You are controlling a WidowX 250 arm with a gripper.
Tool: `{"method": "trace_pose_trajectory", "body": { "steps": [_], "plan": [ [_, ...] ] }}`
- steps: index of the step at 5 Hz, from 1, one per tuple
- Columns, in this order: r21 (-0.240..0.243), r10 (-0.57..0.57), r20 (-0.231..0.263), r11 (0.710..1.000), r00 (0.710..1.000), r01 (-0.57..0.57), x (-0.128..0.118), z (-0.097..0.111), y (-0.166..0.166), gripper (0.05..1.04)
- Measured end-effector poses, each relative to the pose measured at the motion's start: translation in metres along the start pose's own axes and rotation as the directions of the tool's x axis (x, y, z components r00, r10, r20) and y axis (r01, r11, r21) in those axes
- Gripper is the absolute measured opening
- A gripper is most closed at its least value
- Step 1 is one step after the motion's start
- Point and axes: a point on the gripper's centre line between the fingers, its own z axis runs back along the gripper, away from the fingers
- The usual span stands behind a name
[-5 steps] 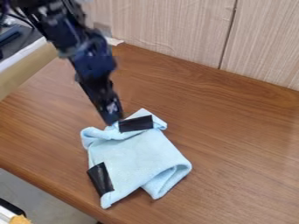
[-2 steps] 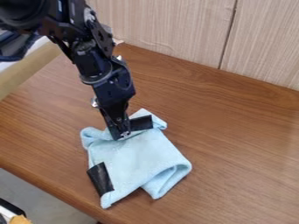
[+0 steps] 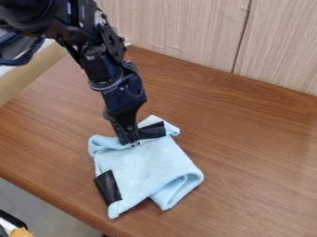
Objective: Pull the cloth to top left of the table
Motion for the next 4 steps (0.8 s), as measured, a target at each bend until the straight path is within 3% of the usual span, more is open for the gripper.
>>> {"method": "trace_pose_trajectory", "body": {
  "steps": [1,2,3,4],
  "plan": [
    [-0.025,0.002,0.013,1.0,1.0,-0.002,0.005,0.005,-0.001,0.058],
    [-0.01,0.03,0.062,1.0,0.998,-0.029,0.016,0.025,0.011,0.058],
    [0.034,0.073,0.106,0.996,0.992,-0.077,0.029,0.047,0.035,0.057],
    [0.06,0.174,0.136,0.981,0.975,-0.184,0.035,0.054,0.073,0.057]
  ]
}}
